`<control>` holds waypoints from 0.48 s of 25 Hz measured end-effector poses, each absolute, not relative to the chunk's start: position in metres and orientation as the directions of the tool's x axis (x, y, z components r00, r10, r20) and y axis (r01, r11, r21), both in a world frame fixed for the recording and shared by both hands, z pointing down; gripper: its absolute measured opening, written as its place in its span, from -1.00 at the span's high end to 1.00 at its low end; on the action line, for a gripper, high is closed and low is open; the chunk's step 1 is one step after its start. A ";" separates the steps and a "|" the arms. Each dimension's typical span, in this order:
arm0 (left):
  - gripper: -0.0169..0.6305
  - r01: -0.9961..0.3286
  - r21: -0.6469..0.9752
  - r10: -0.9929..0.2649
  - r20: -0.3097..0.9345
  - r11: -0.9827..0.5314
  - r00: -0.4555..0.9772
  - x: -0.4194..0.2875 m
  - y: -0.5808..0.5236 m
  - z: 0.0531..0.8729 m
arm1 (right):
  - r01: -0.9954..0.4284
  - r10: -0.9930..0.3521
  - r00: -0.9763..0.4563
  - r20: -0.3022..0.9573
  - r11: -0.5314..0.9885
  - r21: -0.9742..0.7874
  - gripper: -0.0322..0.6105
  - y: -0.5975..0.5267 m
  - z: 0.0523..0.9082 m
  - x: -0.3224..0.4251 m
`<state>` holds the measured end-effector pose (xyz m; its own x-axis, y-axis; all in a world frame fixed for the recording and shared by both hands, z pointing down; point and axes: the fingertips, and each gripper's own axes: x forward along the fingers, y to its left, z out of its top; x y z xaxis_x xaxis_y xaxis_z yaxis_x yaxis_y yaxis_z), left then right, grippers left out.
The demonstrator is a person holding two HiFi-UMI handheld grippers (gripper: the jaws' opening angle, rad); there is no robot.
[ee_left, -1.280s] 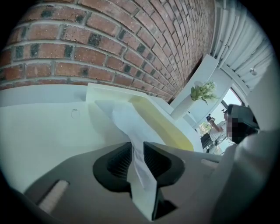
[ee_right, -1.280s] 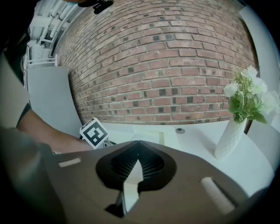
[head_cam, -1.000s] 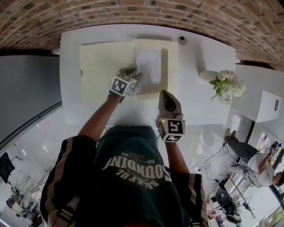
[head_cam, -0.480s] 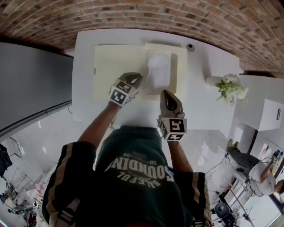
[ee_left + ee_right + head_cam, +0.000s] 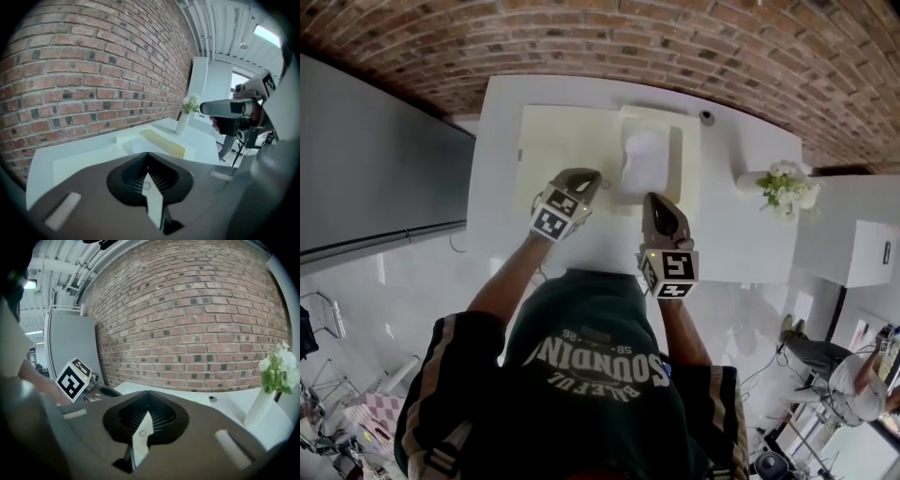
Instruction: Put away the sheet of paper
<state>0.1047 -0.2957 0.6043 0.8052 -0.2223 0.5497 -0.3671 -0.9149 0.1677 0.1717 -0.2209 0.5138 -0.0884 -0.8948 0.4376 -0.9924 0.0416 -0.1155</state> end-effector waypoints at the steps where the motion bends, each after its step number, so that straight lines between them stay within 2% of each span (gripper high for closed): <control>1: 0.91 -0.369 0.160 -0.230 0.545 -0.916 0.806 0.101 -0.295 0.600 | -0.993 -0.900 -0.089 0.426 0.046 -0.110 0.90 -0.221 0.511 0.169; 12: 0.91 -0.394 0.082 -0.314 0.468 -0.915 0.826 0.072 -0.301 0.556 | -0.995 -0.937 -0.083 0.340 0.060 -0.078 0.90 -0.218 0.475 0.152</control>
<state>0.0721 -0.3014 0.5562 0.8260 -0.3137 0.4684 -0.3942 -0.9153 0.0822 0.1525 -0.2185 0.4748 -0.0835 -0.9368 0.3398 -0.9951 0.0604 -0.0779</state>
